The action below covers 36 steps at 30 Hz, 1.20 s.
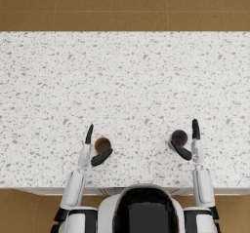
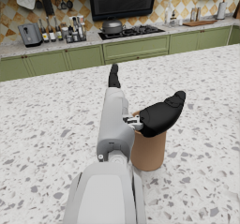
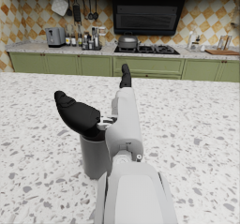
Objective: Pick up two cups and pour the berry on the right into the cup on the left
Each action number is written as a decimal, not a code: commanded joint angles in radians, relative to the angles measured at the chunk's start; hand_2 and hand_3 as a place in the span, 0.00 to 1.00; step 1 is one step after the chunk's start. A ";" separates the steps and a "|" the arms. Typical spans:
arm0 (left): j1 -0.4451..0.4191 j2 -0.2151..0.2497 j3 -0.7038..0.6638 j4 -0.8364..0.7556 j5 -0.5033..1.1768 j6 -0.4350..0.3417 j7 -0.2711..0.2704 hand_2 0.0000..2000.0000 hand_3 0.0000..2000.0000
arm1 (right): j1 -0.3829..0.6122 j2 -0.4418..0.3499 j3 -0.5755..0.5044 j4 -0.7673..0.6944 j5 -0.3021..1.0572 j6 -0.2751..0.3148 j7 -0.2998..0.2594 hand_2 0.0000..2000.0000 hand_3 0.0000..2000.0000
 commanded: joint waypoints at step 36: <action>0.012 0.090 0.083 0.252 0.000 0.000 0.000 0.00 0.00 | 0.047 -0.091 0.080 -0.317 0.001 -0.002 0.000 0.00 0.00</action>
